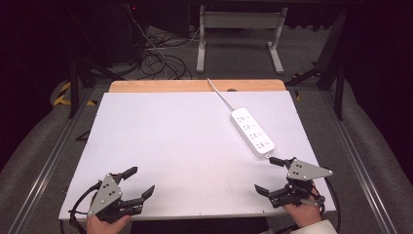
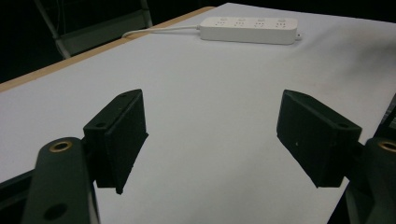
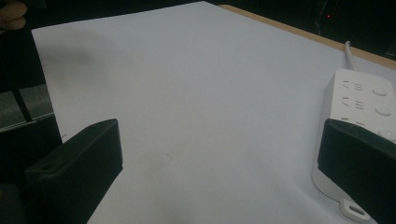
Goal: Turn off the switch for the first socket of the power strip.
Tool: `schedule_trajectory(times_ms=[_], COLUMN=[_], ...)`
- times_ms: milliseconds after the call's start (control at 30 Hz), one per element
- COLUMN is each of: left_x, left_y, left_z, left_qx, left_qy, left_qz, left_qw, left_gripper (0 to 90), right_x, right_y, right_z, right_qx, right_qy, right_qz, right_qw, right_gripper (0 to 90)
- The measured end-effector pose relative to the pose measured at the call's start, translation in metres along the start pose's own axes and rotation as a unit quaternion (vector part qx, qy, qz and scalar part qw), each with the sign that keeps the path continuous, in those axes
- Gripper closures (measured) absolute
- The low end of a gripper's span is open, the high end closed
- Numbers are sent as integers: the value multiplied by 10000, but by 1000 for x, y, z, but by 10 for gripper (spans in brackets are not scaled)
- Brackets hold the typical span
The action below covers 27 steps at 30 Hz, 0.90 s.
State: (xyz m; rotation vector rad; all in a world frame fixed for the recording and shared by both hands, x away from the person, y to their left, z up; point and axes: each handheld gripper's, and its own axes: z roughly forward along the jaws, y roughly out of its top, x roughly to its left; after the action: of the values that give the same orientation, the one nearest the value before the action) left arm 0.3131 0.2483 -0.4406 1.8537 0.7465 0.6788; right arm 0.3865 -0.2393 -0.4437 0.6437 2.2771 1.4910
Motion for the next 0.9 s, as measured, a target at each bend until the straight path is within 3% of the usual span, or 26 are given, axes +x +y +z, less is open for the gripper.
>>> schedule_trajectory(times_ms=[900], left_x=[0], left_y=[0], left_z=[-1], left_qx=[43], left_qy=[73], left_qz=[-19], left_qw=[10000], left_gripper=[255], right_x=[-1], right_y=[10], right_z=[2], right_qx=[164], right_qy=[-128], right_qz=[-40], right_qw=[9998], right_gripper=[55])
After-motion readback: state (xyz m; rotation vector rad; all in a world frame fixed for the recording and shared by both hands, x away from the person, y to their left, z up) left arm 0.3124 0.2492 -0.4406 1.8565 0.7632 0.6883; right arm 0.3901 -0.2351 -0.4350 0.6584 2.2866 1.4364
